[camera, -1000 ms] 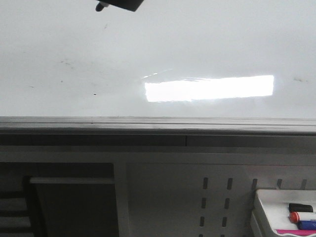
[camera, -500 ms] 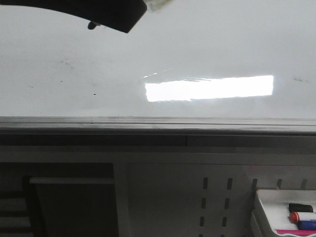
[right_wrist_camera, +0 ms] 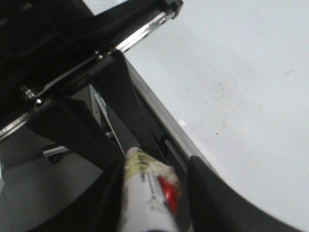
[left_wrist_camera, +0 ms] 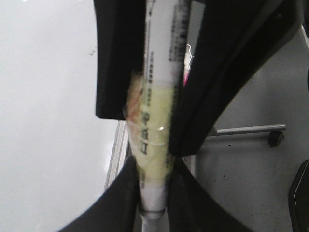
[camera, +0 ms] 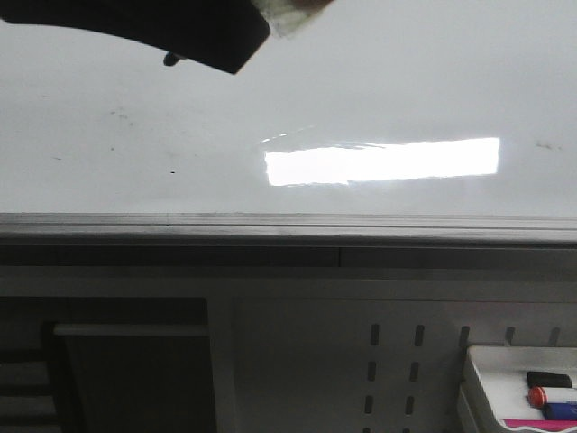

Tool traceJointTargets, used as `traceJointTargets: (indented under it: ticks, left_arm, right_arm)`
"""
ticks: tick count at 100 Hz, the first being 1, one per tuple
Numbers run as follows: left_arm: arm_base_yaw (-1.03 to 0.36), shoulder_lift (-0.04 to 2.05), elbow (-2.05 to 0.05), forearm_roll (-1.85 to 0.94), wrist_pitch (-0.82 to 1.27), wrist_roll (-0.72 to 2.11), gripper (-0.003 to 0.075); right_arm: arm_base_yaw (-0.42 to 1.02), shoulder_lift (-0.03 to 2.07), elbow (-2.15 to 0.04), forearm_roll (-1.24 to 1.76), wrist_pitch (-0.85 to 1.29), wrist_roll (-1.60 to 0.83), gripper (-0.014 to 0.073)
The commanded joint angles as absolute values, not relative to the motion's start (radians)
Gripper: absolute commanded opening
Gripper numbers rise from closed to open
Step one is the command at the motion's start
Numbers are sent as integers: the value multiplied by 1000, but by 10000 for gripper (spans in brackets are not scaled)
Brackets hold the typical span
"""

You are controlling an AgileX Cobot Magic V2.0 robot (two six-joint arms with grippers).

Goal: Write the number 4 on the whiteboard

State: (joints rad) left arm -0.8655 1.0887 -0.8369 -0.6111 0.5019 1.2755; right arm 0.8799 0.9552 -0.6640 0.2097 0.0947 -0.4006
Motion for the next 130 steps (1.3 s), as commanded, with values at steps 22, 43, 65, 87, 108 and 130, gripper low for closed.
traceJointTargets:
  ticks: [22, 43, 65, 87, 108, 130]
  left_arm:
    - [-874, 1089, -870, -644, 456, 1274, -20]
    - [-874, 1089, -870, -648, 456, 1269, -16]
    - [-874, 1082, -870, -682, 451, 1267, 275]
    - [-842, 981, -870, -692, 430, 1187, 430]
    - [-660, 767, -838, -590, 442, 876, 417]
    - [-438, 490, -699, -583, 462, 663, 243]
  right_arm:
    - [880, 950, -699, 205, 73, -408, -27]
    - [880, 950, -699, 205, 93, -408, -70]
    - [880, 950, -699, 205, 95, -408, -71]
    - [878, 950, -699, 205, 95, -408, -70]
    - [817, 950, -689, 189, 88, -408, -70]
    - [684, 959, -619, 188, -115, -408, -70]
